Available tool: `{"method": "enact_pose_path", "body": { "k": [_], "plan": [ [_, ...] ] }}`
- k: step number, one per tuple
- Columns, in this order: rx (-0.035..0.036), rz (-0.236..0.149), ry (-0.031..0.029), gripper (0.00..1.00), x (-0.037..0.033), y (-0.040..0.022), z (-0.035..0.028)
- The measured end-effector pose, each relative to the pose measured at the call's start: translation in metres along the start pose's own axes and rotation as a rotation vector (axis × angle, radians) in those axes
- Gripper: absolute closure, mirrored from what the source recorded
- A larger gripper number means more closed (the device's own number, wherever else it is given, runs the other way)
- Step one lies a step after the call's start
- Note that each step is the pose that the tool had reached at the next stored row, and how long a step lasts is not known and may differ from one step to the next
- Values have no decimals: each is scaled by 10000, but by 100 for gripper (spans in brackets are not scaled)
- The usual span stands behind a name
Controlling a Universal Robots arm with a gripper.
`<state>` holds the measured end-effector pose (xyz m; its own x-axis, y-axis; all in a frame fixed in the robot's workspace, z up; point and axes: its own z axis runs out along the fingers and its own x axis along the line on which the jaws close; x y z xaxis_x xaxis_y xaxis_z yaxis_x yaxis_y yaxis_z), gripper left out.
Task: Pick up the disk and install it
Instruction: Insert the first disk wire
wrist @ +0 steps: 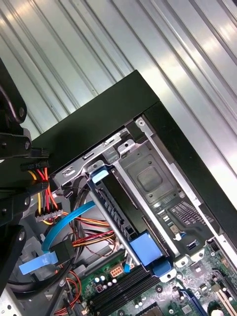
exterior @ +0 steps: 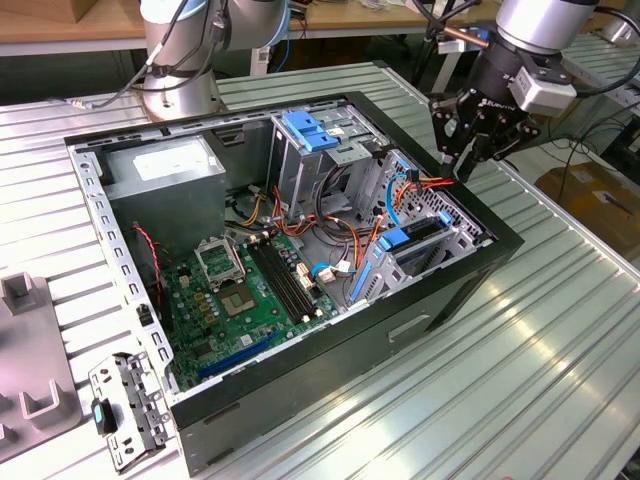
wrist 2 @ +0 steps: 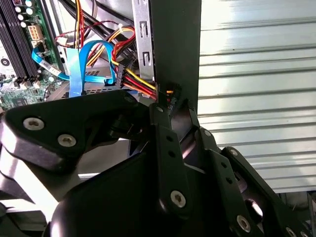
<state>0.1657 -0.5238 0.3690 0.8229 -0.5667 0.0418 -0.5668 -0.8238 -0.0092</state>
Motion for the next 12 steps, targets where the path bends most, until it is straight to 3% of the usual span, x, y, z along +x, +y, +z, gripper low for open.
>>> {"method": "enact_pose_path", "body": {
  "k": [4,6,7,9,12],
  "plan": [
    [21,-2,33,68,2,-1,36],
    [20,-2,41,76,3,1,38],
    [21,-3,41,83,3,1,34],
    [24,-2,39,83,5,1,-13],
    [25,-6,38,83,5,1,-15]
  ]
}}
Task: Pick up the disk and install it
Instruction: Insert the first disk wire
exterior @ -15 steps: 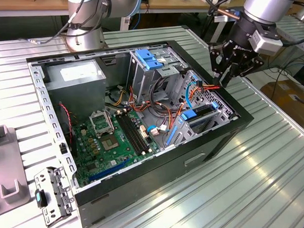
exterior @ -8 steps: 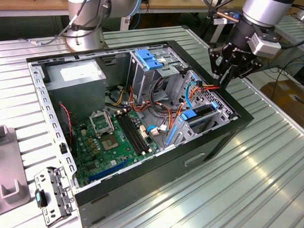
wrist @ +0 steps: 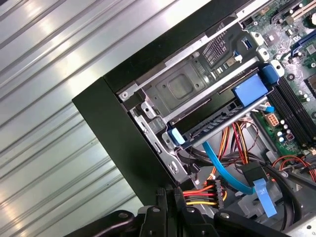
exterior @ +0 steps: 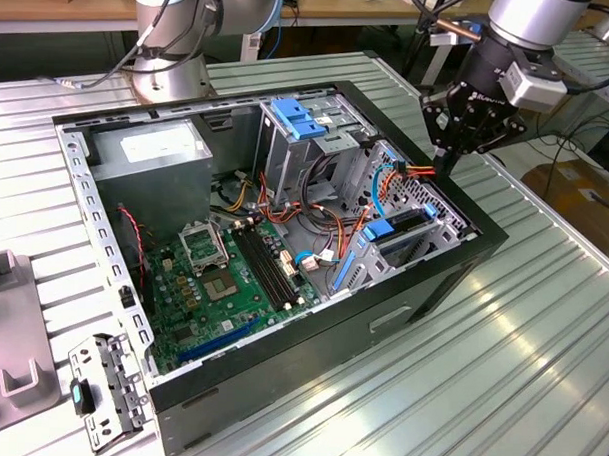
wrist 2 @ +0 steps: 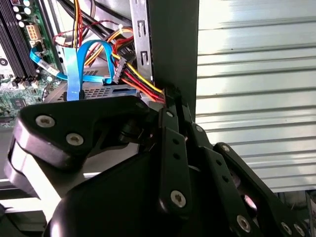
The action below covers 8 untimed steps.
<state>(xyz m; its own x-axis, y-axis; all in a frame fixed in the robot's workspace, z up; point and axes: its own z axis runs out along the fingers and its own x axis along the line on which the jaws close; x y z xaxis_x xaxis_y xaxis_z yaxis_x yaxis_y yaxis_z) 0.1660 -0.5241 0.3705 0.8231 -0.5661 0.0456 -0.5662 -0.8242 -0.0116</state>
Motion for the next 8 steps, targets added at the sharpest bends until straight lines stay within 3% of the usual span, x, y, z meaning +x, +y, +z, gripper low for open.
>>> {"method": "enact_pose_path", "body": {
  "k": [8],
  "plan": [
    [-29,-20,20,83,-60,52,-5]
  ]
}}
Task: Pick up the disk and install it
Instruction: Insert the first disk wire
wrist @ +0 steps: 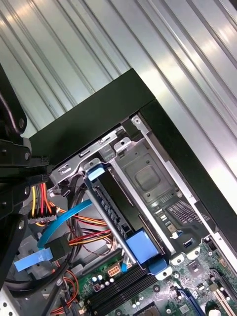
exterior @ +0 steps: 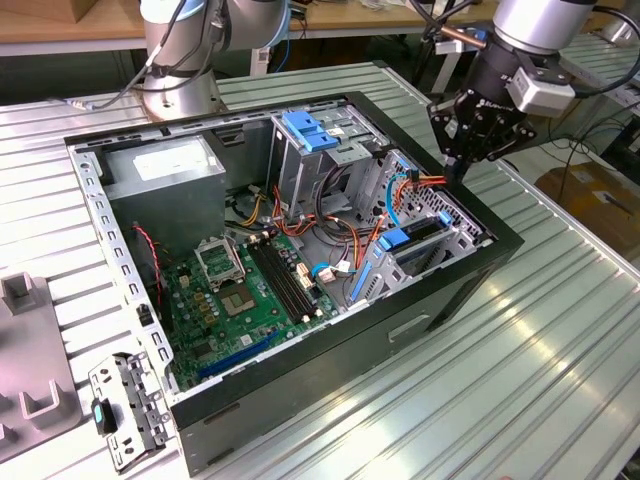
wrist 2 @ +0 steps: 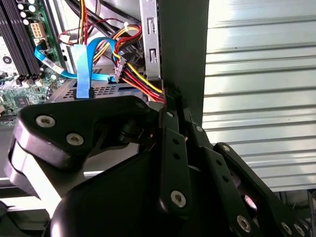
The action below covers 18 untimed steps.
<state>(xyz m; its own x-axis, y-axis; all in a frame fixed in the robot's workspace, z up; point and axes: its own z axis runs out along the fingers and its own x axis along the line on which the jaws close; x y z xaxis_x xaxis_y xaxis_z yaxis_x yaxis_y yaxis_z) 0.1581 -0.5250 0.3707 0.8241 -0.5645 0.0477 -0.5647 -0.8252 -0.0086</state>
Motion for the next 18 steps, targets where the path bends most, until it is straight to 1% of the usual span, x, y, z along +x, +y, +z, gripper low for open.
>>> {"method": "enact_pose_path", "body": {
  "k": [2,4,7,9,18],
  "plan": [
    [0,0,0,83,-25,20,-1],
    [-3,64,1,83,-34,28,-1],
    [-22,455,4,83,-35,28,-2],
    [-28,582,5,83,-39,31,-2],
    [-29,600,5,83,-50,38,-3]
  ]
}}
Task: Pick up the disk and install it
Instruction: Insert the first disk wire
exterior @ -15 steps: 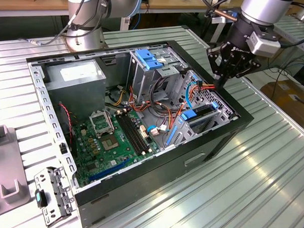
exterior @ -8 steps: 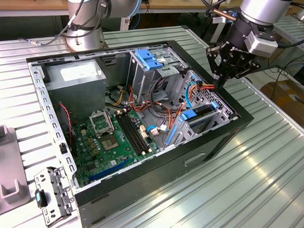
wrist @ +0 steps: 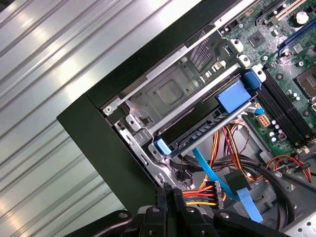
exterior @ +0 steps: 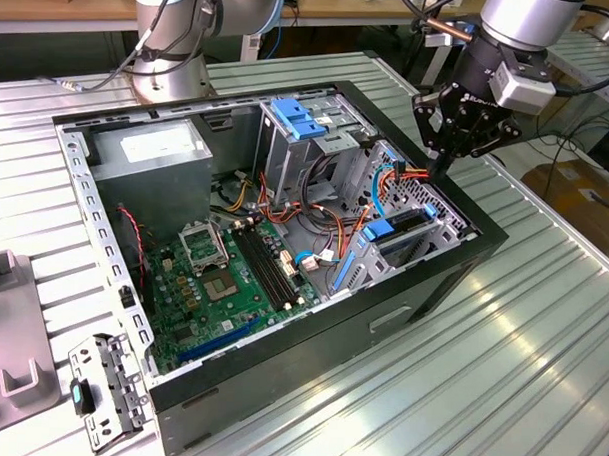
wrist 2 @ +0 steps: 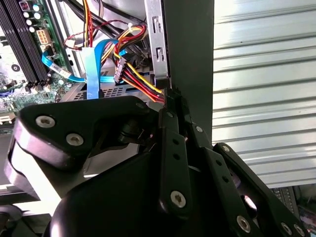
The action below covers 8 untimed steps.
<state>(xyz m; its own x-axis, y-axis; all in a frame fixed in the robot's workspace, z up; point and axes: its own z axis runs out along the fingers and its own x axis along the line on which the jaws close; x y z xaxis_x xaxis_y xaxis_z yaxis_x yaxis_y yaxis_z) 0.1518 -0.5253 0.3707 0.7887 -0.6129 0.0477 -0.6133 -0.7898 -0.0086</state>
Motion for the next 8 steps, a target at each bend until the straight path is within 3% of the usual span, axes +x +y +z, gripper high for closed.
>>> {"method": "enact_pose_path", "body": {
  "k": [8],
  "plan": [
    [0,0,0,83,-16,13,-1]
  ]
}}
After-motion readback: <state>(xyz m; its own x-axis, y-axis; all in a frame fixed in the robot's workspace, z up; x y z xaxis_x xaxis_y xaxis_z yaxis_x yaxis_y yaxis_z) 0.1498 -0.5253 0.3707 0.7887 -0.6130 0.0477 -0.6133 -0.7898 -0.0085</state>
